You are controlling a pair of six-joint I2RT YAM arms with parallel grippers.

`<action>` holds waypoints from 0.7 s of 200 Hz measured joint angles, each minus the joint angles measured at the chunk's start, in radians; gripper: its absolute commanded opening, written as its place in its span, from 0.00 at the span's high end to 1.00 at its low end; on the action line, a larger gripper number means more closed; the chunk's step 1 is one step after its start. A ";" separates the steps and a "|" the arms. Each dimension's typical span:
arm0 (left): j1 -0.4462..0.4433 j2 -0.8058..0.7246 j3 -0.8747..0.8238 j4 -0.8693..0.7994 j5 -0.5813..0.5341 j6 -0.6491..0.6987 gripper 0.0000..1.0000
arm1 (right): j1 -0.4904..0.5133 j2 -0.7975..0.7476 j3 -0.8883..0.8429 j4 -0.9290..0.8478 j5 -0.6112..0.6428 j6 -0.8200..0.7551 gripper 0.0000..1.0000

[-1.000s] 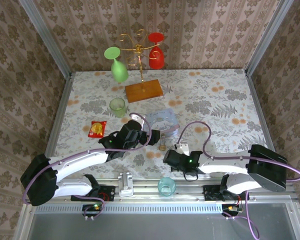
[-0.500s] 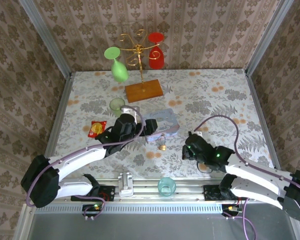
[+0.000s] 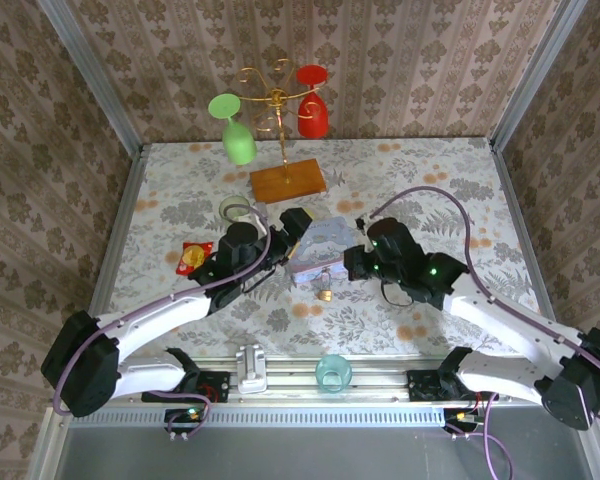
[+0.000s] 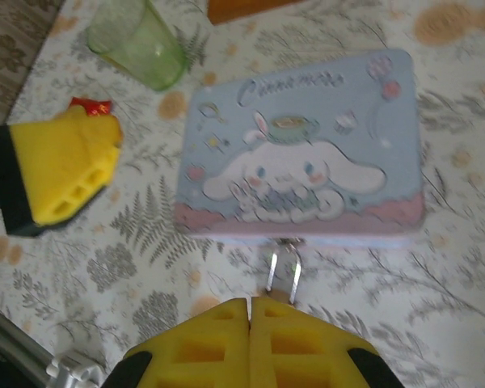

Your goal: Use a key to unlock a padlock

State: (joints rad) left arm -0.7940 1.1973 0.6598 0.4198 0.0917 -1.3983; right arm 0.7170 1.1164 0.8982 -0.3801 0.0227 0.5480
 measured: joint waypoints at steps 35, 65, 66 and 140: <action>0.012 0.016 -0.006 0.083 0.023 -0.162 0.02 | -0.002 0.104 0.087 0.109 -0.035 -0.008 1.00; -0.018 0.040 -0.033 0.154 0.007 -0.262 0.03 | -0.002 0.172 0.150 0.193 -0.061 -0.014 1.00; -0.019 0.040 -0.034 0.155 0.006 -0.264 0.03 | -0.002 0.175 0.153 0.198 -0.062 -0.014 1.00; -0.063 0.026 -0.113 0.226 -0.111 -0.402 0.01 | 0.013 0.208 0.124 0.365 -0.087 0.033 1.00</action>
State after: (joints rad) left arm -0.8570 1.2228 0.5465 0.6456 -0.0196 -1.8004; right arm 0.7296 1.3239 1.0222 -0.0154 -0.0643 0.5812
